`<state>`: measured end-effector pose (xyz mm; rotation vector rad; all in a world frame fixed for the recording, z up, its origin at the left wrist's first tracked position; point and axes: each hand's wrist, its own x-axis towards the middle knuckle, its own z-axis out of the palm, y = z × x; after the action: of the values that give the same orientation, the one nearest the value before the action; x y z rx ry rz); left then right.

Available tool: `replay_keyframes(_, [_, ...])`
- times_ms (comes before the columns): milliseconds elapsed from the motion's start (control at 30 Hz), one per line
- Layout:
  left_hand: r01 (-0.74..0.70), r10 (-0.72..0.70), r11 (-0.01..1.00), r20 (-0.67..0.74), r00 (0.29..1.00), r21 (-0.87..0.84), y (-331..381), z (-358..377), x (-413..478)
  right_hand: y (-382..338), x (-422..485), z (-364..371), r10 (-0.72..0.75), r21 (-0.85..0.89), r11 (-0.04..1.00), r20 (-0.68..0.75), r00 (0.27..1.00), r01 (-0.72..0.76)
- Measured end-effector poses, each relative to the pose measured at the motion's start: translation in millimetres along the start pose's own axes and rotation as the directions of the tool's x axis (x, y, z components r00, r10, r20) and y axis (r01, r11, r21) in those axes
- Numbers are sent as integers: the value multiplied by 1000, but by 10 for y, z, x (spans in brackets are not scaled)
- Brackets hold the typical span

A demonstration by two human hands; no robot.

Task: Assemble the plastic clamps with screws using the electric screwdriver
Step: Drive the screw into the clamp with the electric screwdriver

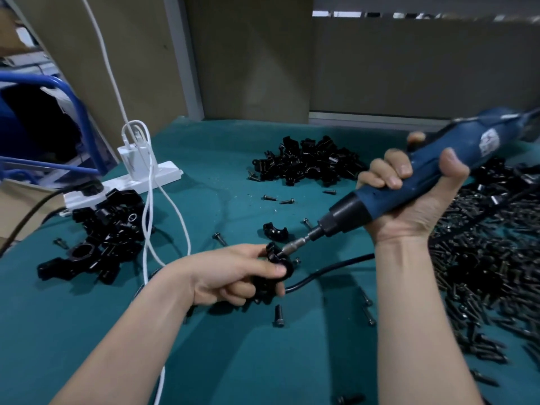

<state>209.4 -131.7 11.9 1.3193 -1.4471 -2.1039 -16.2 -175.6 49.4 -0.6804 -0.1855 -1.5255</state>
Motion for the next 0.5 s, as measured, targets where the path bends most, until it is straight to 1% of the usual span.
replay_keyframes(67, [-15,19,994,-35,999,110,8,36,-7,-15,-22,-71,-15,49,999,-18,1000,16])
replay_keyframes(133, [-48,59,984,-61,996,173,26,60,-9,-42,-25,-115,-30,73,997,-19,999,32])
replay_keyframes(233, [-67,97,966,-112,989,248,56,107,-14,-61,-27,-143,-50,53,997,-35,998,52])
replay_keyframes(300, [-96,146,948,-150,978,303,52,123,-31,-58,-32,-158,-66,62,996,-69,995,71])
replay_keyframes(400, [-180,270,905,-193,943,385,37,118,-34,-63,-46,-196,-103,67,991,-160,982,115])
replay_keyframes(500, [-243,367,876,-250,896,416,8,140,3,-69,-63,-237,-146,64,985,-214,966,163])
